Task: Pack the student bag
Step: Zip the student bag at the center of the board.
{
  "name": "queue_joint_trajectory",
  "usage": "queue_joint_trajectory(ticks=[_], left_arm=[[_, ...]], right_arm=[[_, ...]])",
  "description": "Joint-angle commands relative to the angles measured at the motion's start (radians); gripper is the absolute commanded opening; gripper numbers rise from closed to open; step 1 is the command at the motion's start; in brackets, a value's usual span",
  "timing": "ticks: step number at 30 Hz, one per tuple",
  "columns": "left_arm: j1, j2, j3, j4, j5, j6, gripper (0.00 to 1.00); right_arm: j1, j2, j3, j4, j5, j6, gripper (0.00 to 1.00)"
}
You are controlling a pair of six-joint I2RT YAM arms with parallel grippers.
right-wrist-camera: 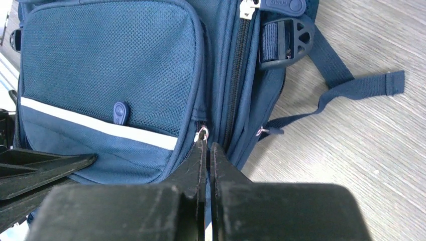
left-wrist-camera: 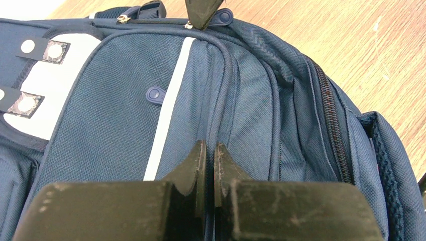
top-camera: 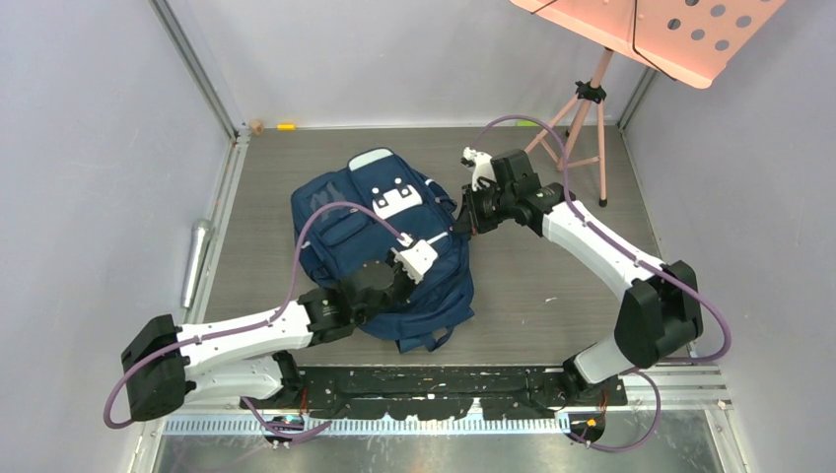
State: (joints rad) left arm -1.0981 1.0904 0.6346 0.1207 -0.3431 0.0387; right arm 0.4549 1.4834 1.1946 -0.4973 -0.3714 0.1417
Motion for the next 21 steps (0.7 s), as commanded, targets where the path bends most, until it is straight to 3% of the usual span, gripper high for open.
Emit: queue_joint_trajectory(ticks=[1,11,12,14,15,16,17,18,19,21], left_arm=[[-0.006,-0.072,-0.046,-0.153,0.029,-0.014,0.0],[-0.006,-0.133,-0.065,-0.183,0.031,-0.074,0.0],[-0.006,-0.135,-0.056,-0.198,0.024,-0.085,0.06],[-0.005,-0.132,-0.03,-0.234,-0.004,-0.115,0.43],[-0.003,-0.13,-0.018,-0.248,-0.013,-0.127,0.65],[0.0,-0.129,-0.005,-0.26,-0.017,-0.138,0.85],[0.007,-0.129,0.007,-0.271,-0.011,-0.146,0.92],[0.013,-0.127,0.021,-0.281,0.004,-0.149,0.97],[0.026,-0.124,0.036,-0.293,0.025,-0.149,0.99],[0.051,-0.113,0.078,-0.321,0.092,-0.153,1.0]], right_arm=[[-0.061,0.069,0.075,0.239,0.218,-0.07,0.0],[-0.056,0.174,0.126,0.345,0.221,-0.076,0.0],[-0.055,0.17,0.13,0.336,0.221,-0.072,0.0],[-0.055,0.147,0.124,0.33,0.222,-0.056,0.07],[-0.055,0.136,0.119,0.328,0.222,-0.046,0.23],[-0.055,0.103,0.107,0.322,0.223,-0.042,0.33],[-0.055,0.092,0.099,0.32,0.223,-0.034,0.54],[-0.054,0.064,0.084,0.309,0.227,-0.03,0.63],[-0.054,0.051,0.078,0.3,0.243,-0.024,0.79],[-0.055,0.009,0.061,0.267,0.278,-0.011,0.9]])
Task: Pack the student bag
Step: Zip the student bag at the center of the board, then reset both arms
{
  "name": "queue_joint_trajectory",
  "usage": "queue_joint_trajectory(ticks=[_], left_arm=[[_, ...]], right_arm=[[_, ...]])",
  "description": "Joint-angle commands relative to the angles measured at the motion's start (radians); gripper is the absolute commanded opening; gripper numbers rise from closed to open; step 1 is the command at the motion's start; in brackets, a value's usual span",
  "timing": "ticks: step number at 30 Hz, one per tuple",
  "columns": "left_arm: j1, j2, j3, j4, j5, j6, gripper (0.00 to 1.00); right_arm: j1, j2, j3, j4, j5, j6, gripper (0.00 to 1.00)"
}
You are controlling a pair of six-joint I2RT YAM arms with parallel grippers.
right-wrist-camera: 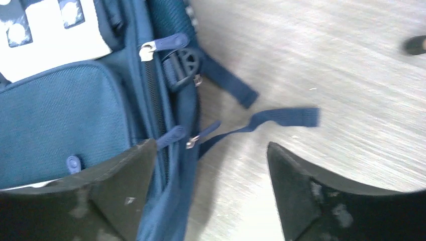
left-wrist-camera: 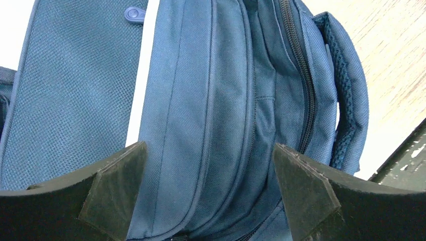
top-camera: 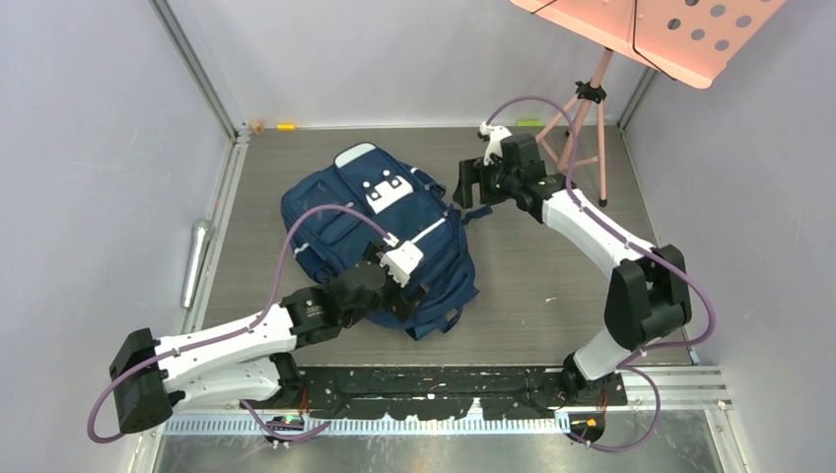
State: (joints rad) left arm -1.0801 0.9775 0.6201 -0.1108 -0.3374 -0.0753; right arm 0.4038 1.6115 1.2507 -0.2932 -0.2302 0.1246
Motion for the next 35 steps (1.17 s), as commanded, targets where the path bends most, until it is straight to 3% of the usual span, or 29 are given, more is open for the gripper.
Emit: queue_joint_trajectory(ticks=[1,5,9,16,19,21,25,35], left_arm=[[0.059,0.008,0.115,-0.106,0.127,-0.042,1.0],[0.208,0.045,0.232,-0.194,0.306,-0.084,1.0],[0.392,0.054,0.312,-0.274,0.333,-0.111,1.0],[0.869,0.027,0.394,-0.414,0.491,-0.22,1.0],[1.005,-0.027,0.409,-0.456,0.455,-0.227,1.0],[1.009,-0.064,0.435,-0.493,0.285,-0.198,1.0],[1.009,-0.128,0.423,-0.509,0.093,-0.139,1.0],[1.009,-0.226,0.349,-0.439,0.126,-0.117,1.0]], right_arm=[[-0.005,-0.144,-0.004,0.032,0.15,0.01,0.92],[-0.014,-0.215,-0.016,-0.074,0.259,0.058,0.96],[-0.046,-0.297,-0.032,-0.168,0.357,0.103,0.98],[-0.248,-0.523,-0.119,-0.243,0.444,0.221,1.0],[-0.276,-0.631,-0.163,-0.228,0.548,0.214,1.0],[-0.278,-0.713,-0.208,-0.187,0.598,0.184,1.0],[-0.278,-0.857,-0.315,-0.071,0.648,0.127,1.0],[-0.278,-0.9,-0.351,-0.05,0.654,0.083,1.0]])
